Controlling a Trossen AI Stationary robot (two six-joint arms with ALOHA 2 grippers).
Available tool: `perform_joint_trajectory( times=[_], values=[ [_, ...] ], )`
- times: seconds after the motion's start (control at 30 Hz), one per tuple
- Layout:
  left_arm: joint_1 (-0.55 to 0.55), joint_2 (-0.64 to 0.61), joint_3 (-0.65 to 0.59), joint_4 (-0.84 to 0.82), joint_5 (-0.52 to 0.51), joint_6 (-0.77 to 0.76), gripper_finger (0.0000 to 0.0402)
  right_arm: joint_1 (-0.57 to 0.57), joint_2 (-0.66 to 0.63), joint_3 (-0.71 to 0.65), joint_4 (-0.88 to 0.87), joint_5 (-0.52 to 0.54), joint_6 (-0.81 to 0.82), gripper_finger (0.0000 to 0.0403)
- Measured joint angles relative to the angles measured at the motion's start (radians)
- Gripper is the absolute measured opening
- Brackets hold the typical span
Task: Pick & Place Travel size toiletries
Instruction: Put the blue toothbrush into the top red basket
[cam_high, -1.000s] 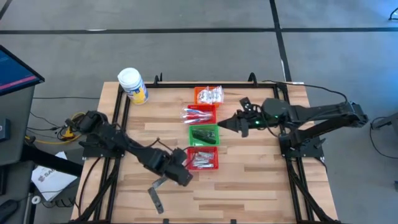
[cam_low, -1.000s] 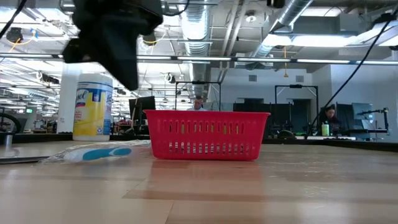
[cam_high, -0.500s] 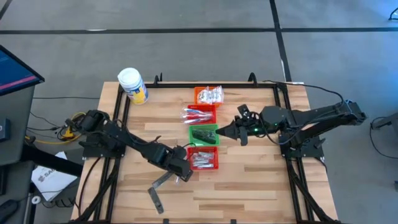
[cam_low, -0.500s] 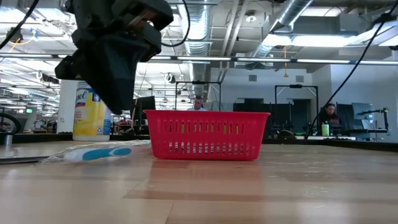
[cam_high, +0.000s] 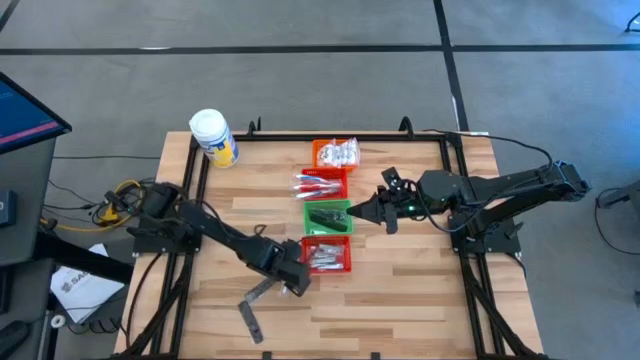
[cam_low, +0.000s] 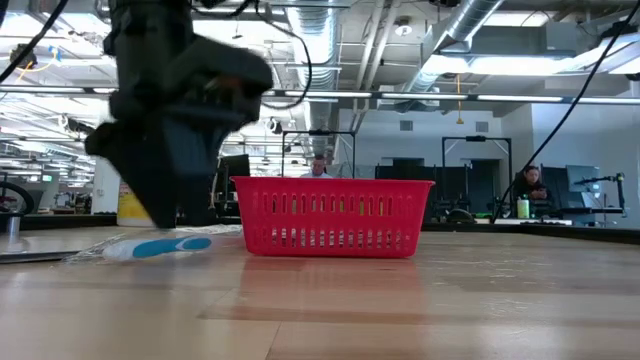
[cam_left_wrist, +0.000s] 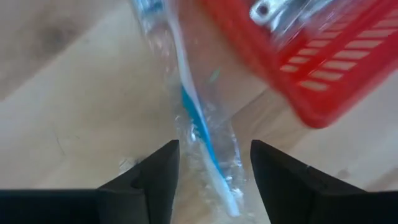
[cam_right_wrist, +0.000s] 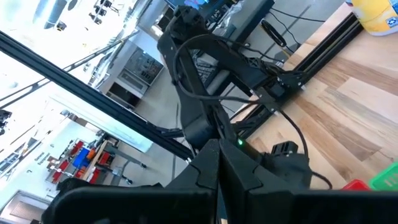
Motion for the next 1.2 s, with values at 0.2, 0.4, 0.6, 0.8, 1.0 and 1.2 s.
perform_joint_trajectory(
  times=[0.2, 0.4, 0.6, 0.8, 1.0, 1.2],
  values=[
    [-0.011, 0.05, 0.0, 0.001, 0.002, 0.0, 0.0183, 0.003, 0.0, 0.0, -0.01, -0.002, -0.001, 0.0],
    [-0.011, 0.064, 0.005, -0.01, 0.007, 0.003, 0.015, 0.01, 0.0, 0.0, -0.011, -0.004, -0.003, 0.0],
    [-0.005, 0.06, 0.001, -0.03, 0.018, -0.001, 0.0046, 0.009, 0.0, 0.0, -0.011, -0.007, -0.012, 0.0],
    [-0.02, 0.021, -0.002, -0.021, 0.004, -0.05, 0.0014, 0.009, 0.0, 0.001, -0.01, -0.012, -0.023, 0.0],
    [-0.035, -0.064, -0.001, -0.07, -0.075, -0.125, 0.0007, 0.006, 0.0, 0.001, -0.005, -0.031, -0.03, 0.0],
    [-0.034, -0.141, 0.0, -0.147, -0.128, -0.158, 0.0007, 0.006, 0.0, 0.001, -0.003, -0.031, -0.03, 0.0]
  ],
)
